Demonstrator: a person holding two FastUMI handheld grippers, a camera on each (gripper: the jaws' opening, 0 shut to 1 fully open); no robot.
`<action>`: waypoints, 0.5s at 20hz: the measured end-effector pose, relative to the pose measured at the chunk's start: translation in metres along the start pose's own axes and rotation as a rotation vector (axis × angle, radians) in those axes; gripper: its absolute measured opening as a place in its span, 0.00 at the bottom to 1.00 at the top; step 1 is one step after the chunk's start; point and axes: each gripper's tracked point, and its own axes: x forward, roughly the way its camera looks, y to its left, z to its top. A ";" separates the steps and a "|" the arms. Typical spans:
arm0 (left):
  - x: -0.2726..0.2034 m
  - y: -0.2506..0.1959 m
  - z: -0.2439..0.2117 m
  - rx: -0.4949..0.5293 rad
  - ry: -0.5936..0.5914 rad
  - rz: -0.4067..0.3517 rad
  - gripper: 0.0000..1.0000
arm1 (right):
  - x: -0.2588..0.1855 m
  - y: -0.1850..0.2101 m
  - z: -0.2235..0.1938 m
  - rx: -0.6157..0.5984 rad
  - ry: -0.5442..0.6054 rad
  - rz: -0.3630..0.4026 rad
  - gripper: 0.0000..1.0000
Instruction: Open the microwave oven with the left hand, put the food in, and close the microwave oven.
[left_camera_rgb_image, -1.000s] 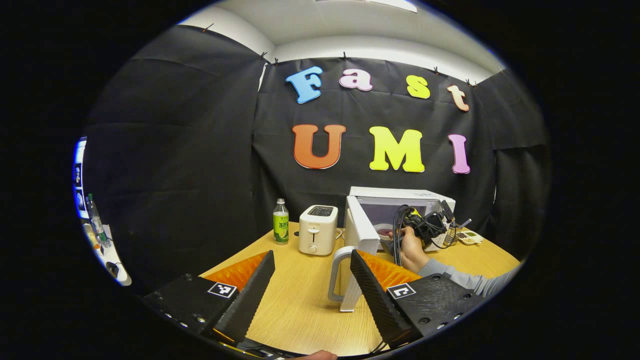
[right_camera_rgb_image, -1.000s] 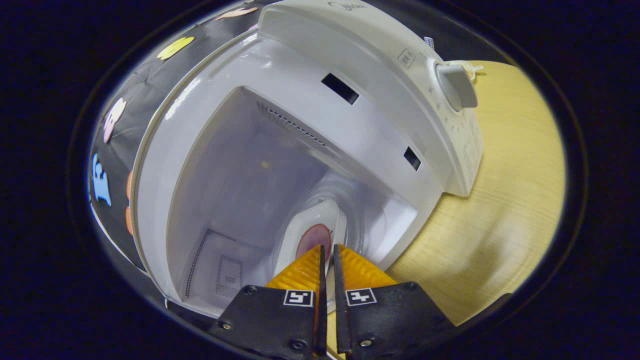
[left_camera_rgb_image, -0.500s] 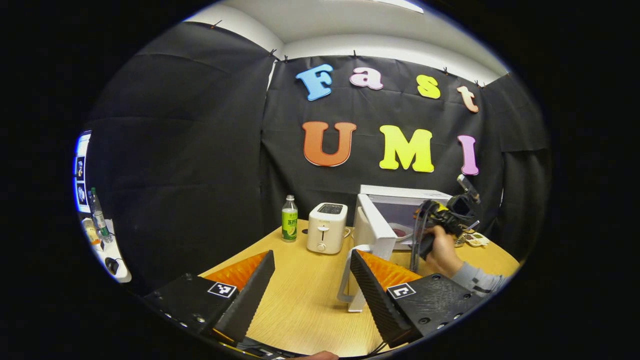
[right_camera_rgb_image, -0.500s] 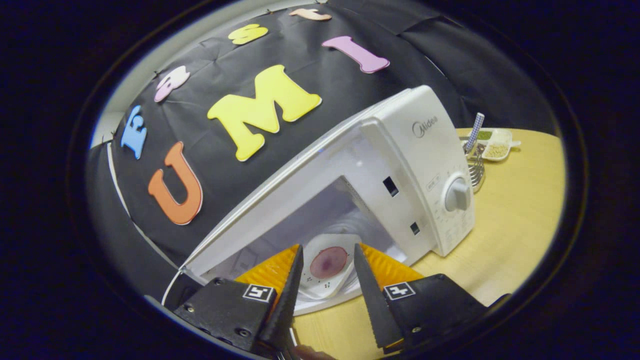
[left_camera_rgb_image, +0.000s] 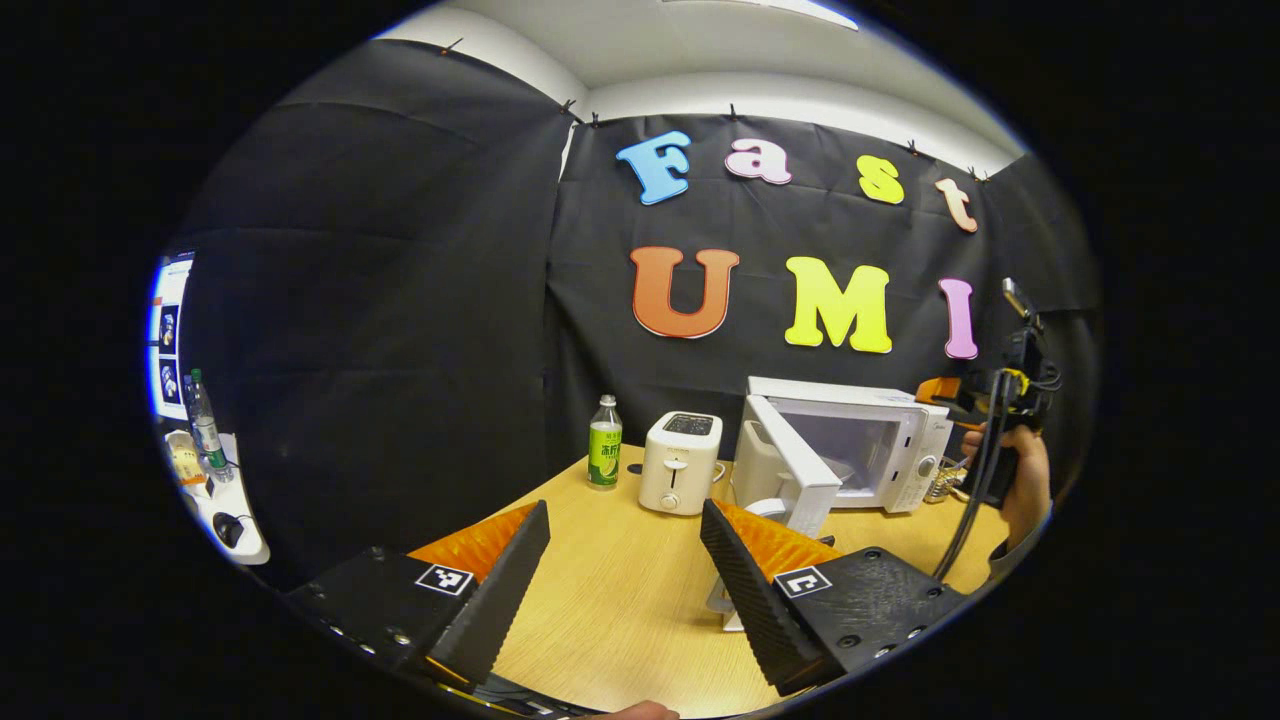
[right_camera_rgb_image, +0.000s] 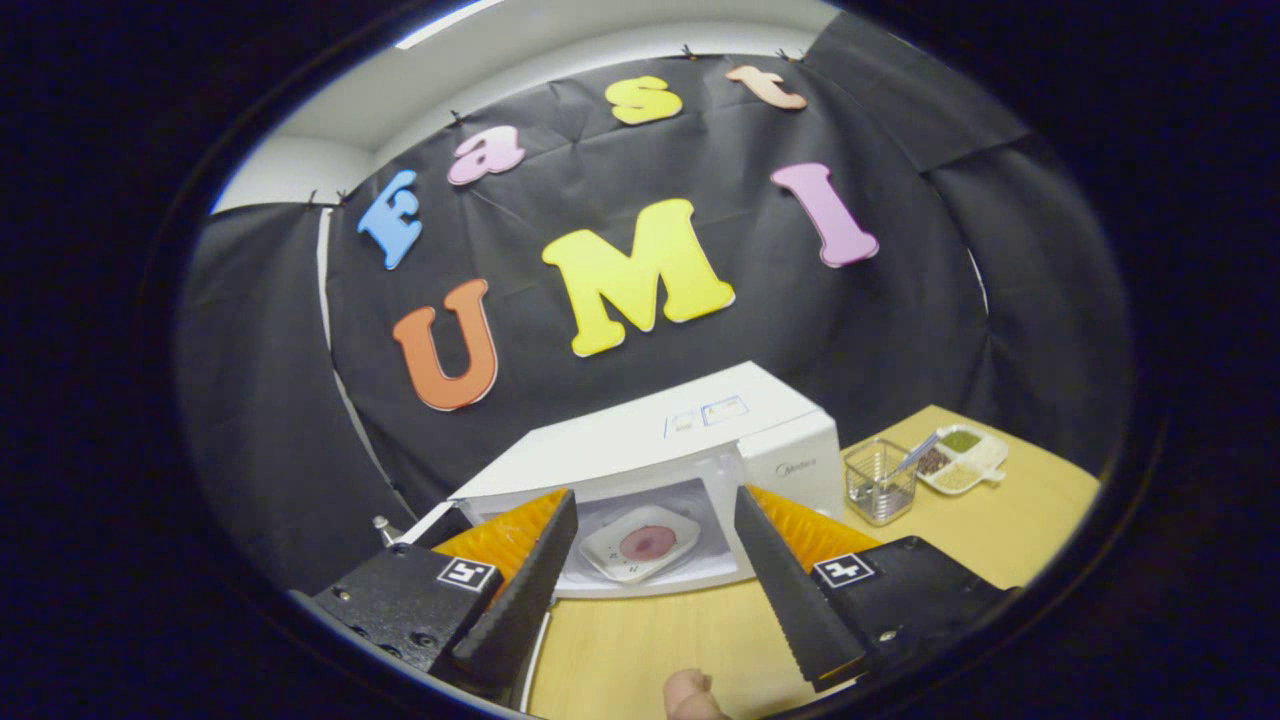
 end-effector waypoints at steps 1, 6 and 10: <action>0.001 0.001 -0.001 -0.005 -0.004 -0.003 0.93 | -0.016 -0.003 0.013 -0.050 -0.024 0.004 1.00; 0.028 0.007 -0.011 -0.008 -0.008 -0.024 0.93 | -0.094 -0.016 0.065 -0.200 -0.116 0.029 1.00; 0.049 0.009 -0.032 -0.018 0.038 -0.023 0.72 | -0.148 -0.030 0.081 -0.272 -0.179 0.030 1.00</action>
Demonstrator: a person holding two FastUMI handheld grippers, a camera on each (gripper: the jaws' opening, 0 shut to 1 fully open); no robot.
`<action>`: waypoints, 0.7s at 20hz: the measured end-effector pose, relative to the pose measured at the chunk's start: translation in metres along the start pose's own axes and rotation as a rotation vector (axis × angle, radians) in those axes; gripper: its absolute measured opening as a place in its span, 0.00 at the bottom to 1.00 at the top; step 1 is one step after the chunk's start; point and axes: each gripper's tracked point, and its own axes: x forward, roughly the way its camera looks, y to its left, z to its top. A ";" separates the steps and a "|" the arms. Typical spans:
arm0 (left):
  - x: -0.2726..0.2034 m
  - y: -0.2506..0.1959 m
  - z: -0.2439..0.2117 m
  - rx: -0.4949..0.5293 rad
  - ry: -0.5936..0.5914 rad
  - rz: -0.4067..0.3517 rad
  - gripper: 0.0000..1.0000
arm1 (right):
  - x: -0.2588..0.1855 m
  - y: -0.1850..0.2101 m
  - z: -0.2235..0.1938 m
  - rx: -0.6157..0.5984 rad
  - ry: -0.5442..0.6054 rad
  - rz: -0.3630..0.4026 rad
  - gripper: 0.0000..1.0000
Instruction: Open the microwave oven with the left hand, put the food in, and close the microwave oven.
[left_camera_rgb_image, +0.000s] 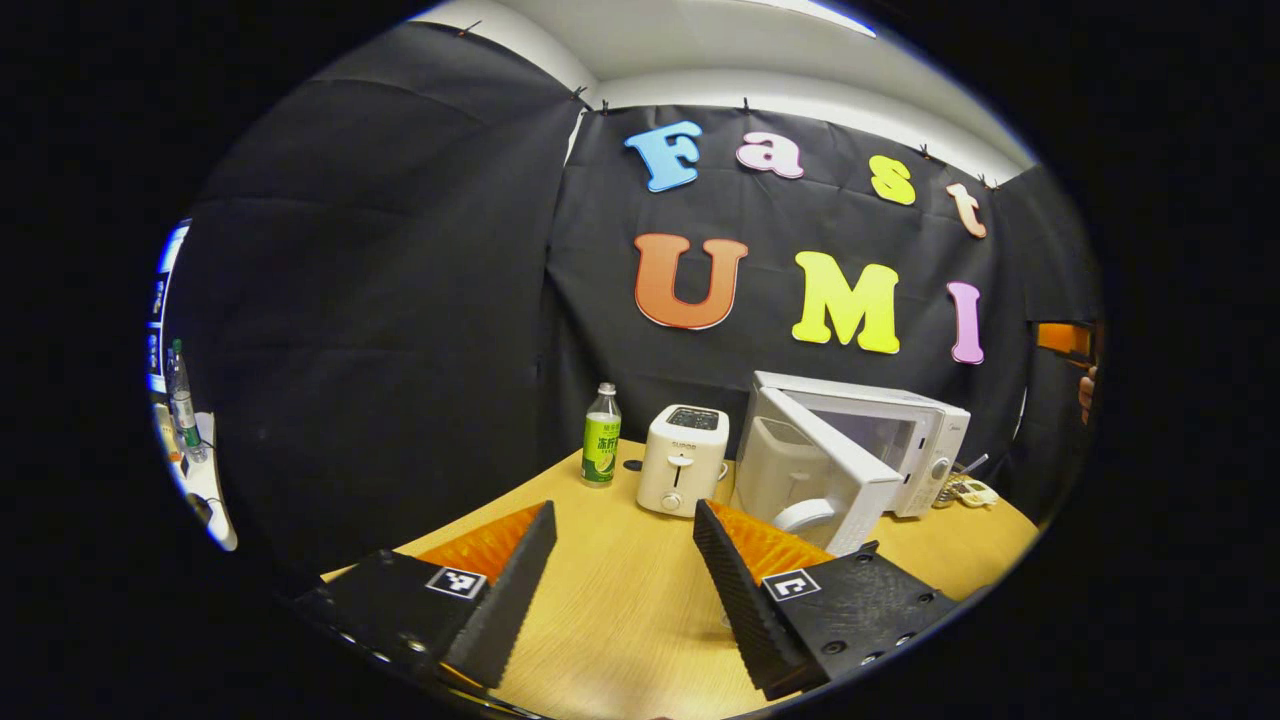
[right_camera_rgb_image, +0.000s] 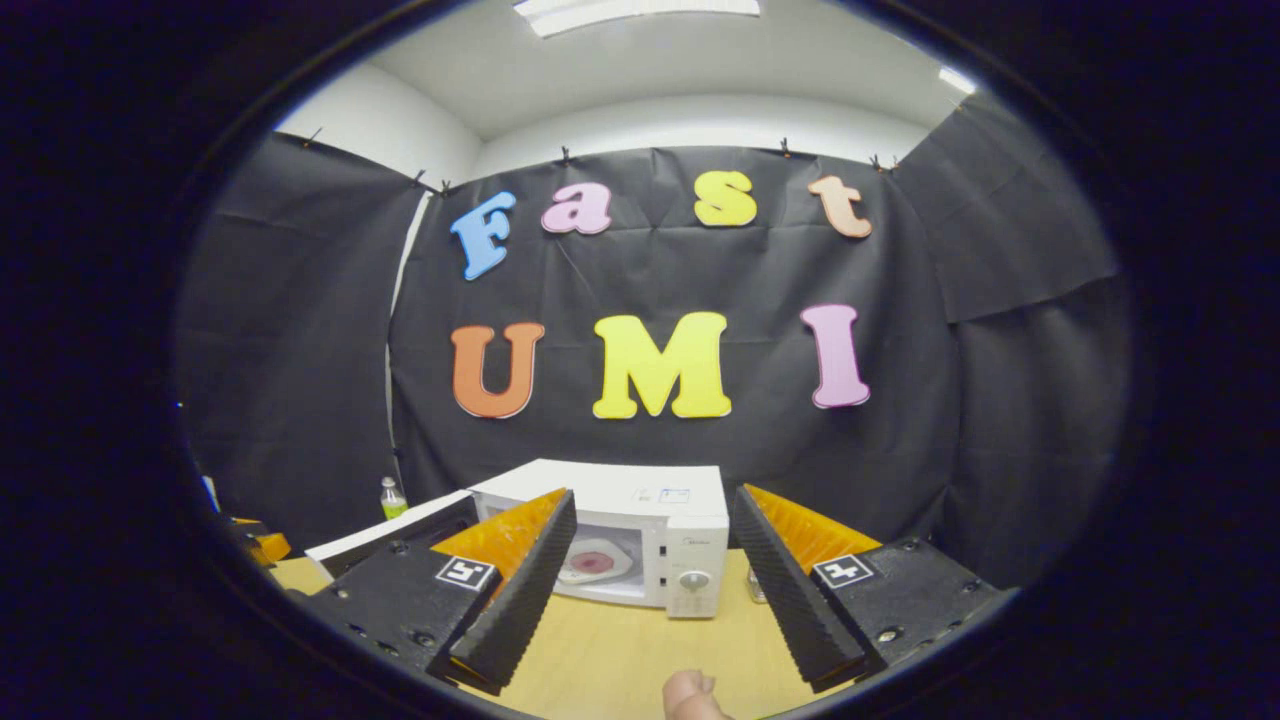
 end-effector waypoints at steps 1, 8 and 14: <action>0.005 -0.002 -0.006 0.022 0.012 -0.005 0.56 | -0.012 -0.003 0.003 -0.006 -0.015 0.000 1.00; 0.035 -0.019 -0.026 0.058 -0.020 -0.052 0.00 | -0.070 -0.030 0.007 -0.009 -0.026 -0.001 1.00; 0.047 -0.061 -0.041 0.115 -0.004 -0.152 0.13 | -0.124 -0.051 0.013 -0.013 -0.022 -0.049 1.00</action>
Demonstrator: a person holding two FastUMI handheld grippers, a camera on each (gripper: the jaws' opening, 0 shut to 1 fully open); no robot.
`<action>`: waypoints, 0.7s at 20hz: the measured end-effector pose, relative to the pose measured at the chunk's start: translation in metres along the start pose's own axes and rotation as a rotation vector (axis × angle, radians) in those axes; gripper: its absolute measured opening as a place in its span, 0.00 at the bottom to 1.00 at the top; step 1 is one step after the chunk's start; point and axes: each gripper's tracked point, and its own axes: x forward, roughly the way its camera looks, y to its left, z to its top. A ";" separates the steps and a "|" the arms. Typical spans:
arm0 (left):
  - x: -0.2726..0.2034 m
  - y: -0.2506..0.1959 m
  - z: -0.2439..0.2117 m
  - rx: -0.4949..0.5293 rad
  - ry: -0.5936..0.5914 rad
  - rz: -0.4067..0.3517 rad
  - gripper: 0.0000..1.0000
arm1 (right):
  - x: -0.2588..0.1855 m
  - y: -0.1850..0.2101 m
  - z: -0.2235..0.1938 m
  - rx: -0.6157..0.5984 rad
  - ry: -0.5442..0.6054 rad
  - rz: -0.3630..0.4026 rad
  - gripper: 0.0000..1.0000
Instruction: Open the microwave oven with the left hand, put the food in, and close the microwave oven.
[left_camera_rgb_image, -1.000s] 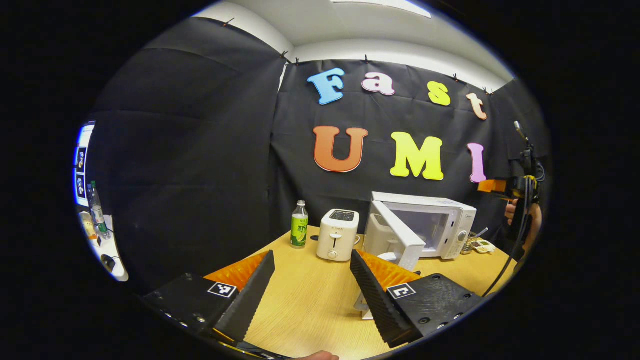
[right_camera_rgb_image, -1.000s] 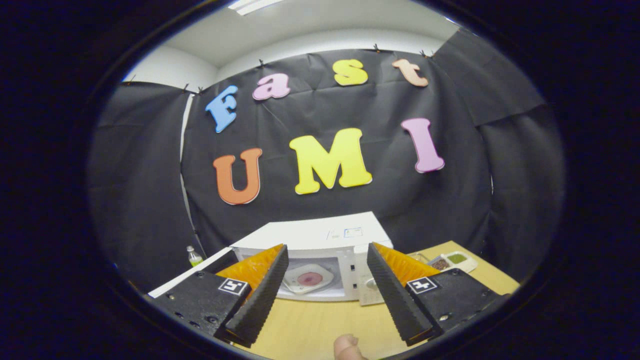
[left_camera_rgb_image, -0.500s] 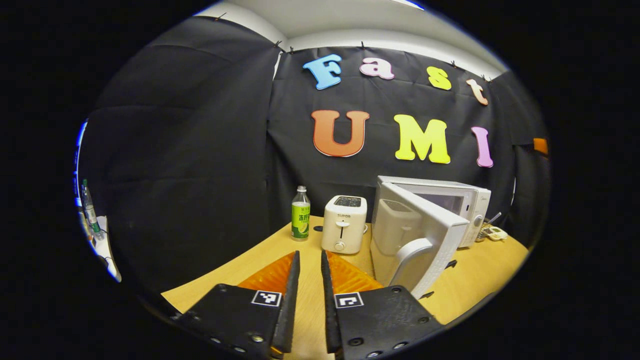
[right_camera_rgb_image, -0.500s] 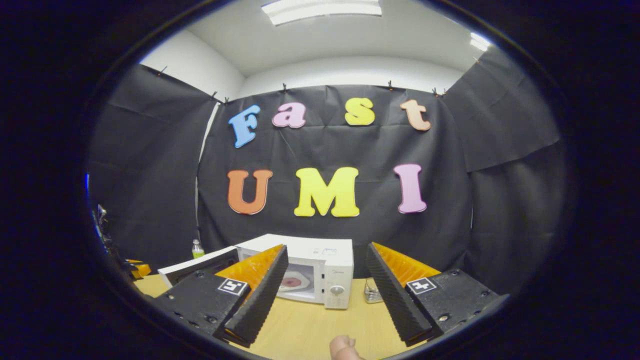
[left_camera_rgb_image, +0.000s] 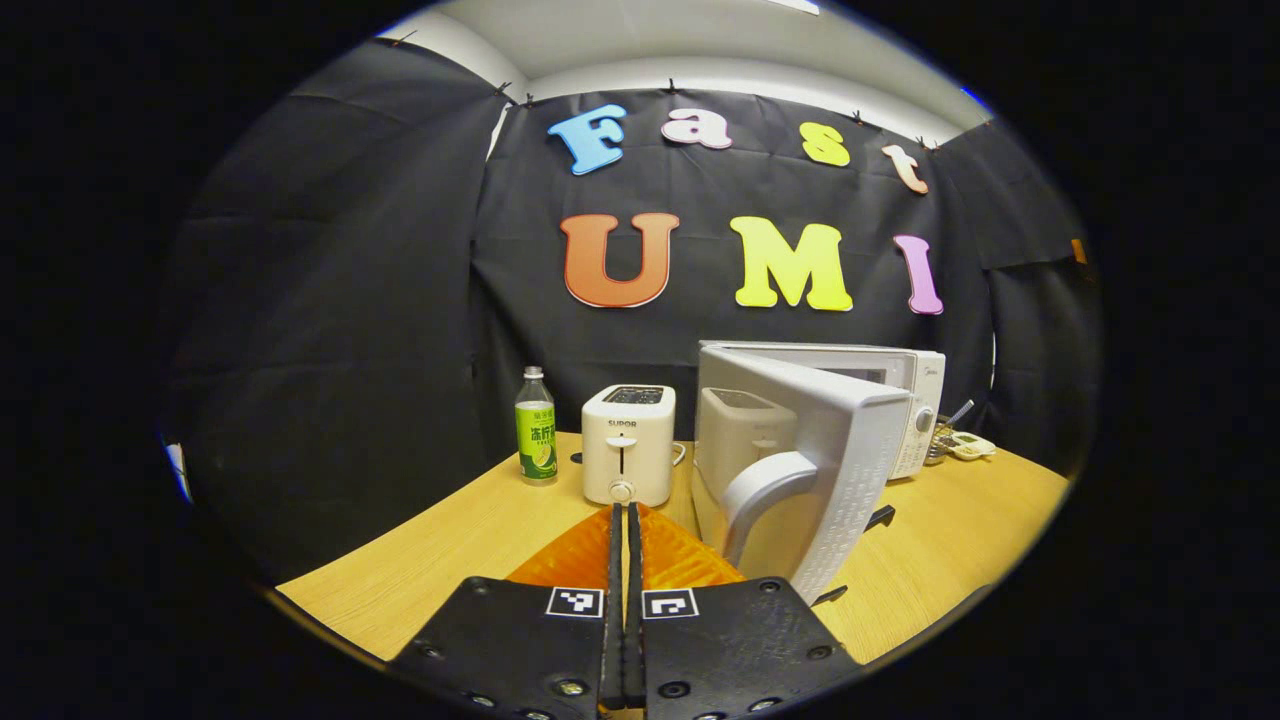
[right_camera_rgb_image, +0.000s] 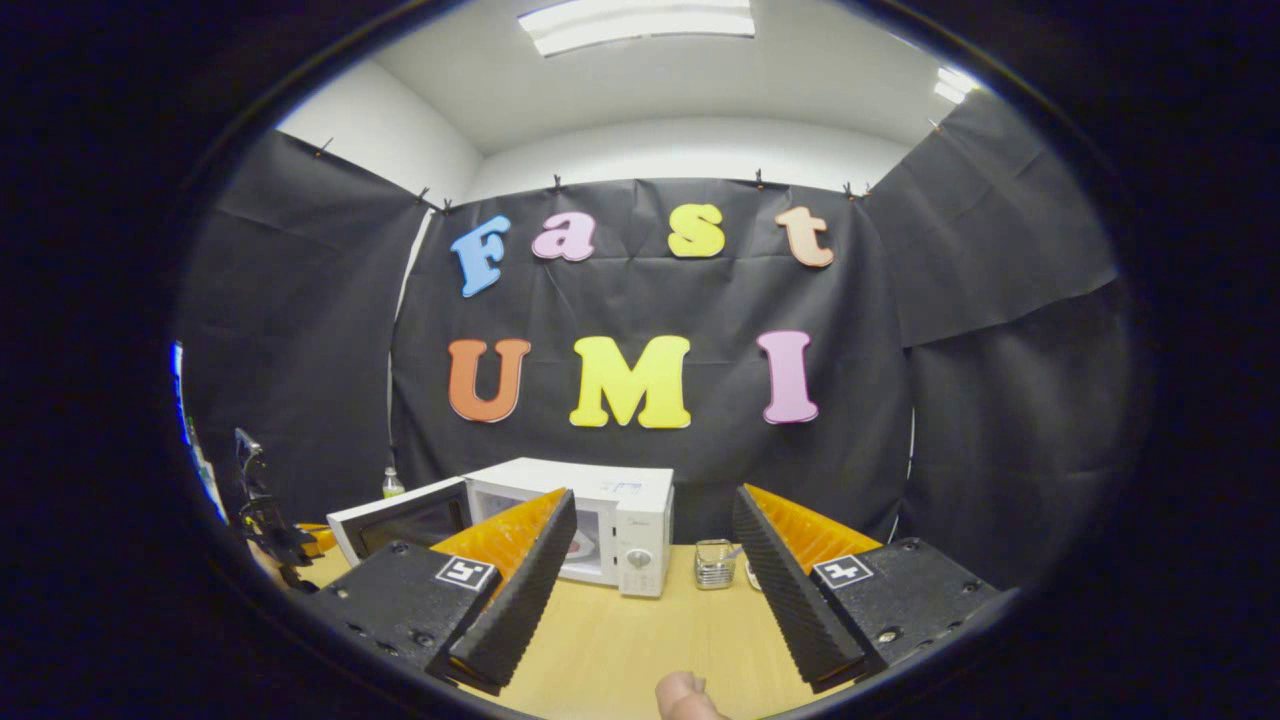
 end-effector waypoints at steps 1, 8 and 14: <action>0.001 -0.005 0.000 0.005 -0.002 0.003 0.00 | -0.009 -0.003 -0.002 0.001 0.005 -0.008 0.91; -0.002 -0.065 -0.006 -0.003 -0.015 -0.101 0.00 | -0.066 -0.024 0.010 -0.013 -0.027 -0.039 0.91; 0.014 -0.115 -0.014 0.013 -0.017 -0.174 0.00 | -0.103 -0.039 0.011 -0.033 -0.033 -0.048 1.00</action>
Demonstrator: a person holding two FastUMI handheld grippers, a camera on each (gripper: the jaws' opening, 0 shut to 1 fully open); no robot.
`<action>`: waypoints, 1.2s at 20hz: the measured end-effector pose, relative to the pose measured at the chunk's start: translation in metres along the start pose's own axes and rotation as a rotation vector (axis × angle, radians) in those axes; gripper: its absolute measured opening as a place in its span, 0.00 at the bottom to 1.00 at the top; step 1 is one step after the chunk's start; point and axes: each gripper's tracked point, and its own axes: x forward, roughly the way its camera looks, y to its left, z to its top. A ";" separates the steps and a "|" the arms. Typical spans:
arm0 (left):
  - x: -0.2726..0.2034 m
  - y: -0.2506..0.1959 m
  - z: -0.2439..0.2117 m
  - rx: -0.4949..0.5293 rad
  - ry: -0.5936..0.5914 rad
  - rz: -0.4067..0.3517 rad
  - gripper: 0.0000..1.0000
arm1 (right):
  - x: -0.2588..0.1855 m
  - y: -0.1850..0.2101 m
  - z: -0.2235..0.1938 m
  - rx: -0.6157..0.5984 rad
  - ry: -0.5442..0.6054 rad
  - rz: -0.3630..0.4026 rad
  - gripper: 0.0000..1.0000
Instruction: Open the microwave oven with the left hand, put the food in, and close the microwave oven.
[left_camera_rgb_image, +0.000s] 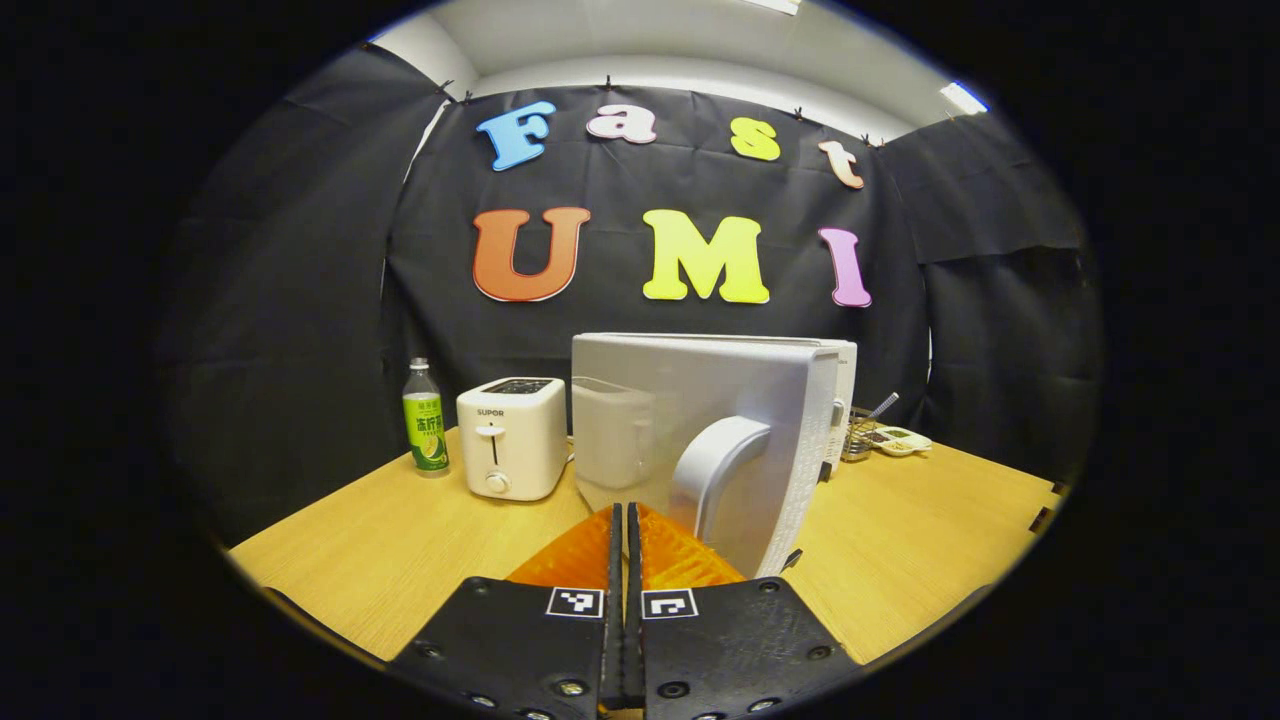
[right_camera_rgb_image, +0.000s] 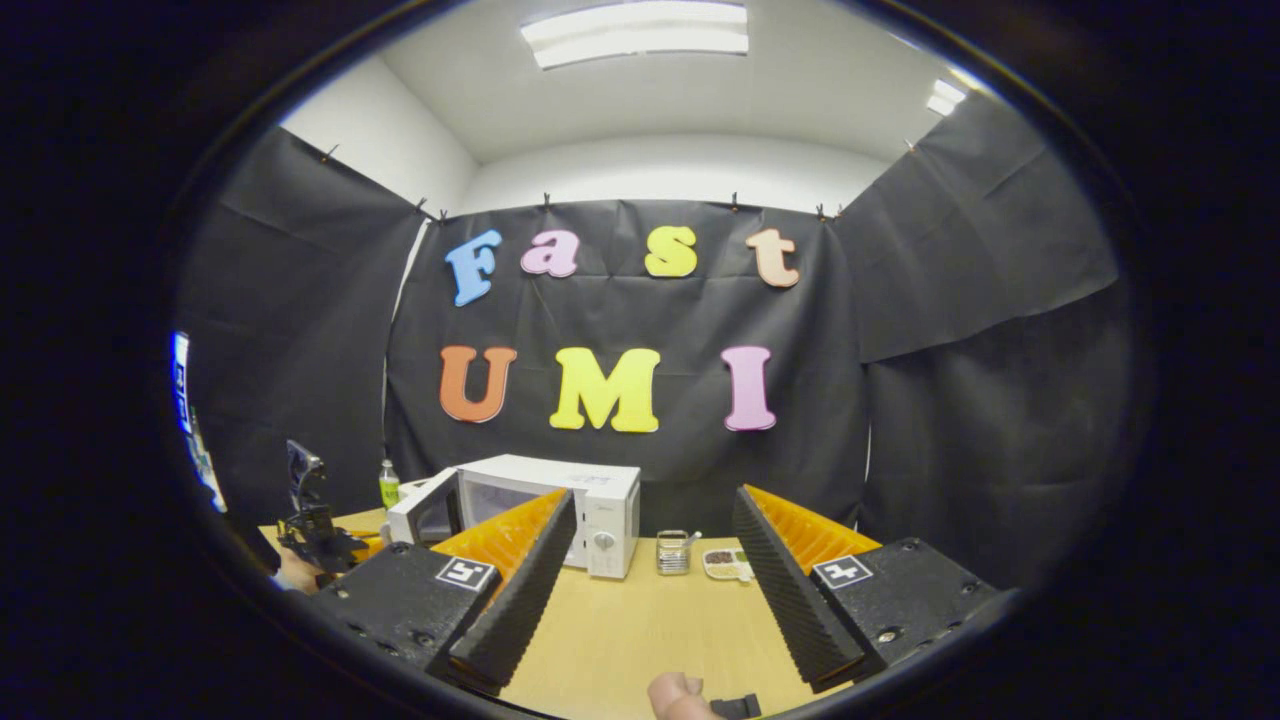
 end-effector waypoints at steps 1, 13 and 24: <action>0.005 -0.004 -0.001 0.006 -0.001 -0.009 0.00 | -0.003 -0.006 -0.001 0.004 0.002 -0.014 1.00; 0.060 -0.073 0.014 -0.042 -0.041 -0.179 0.00 | -0.004 -0.037 -0.016 0.027 0.017 -0.071 1.00; 0.112 -0.128 0.032 0.001 -0.027 -0.232 0.13 | 0.003 -0.055 -0.032 0.026 0.050 -0.123 1.00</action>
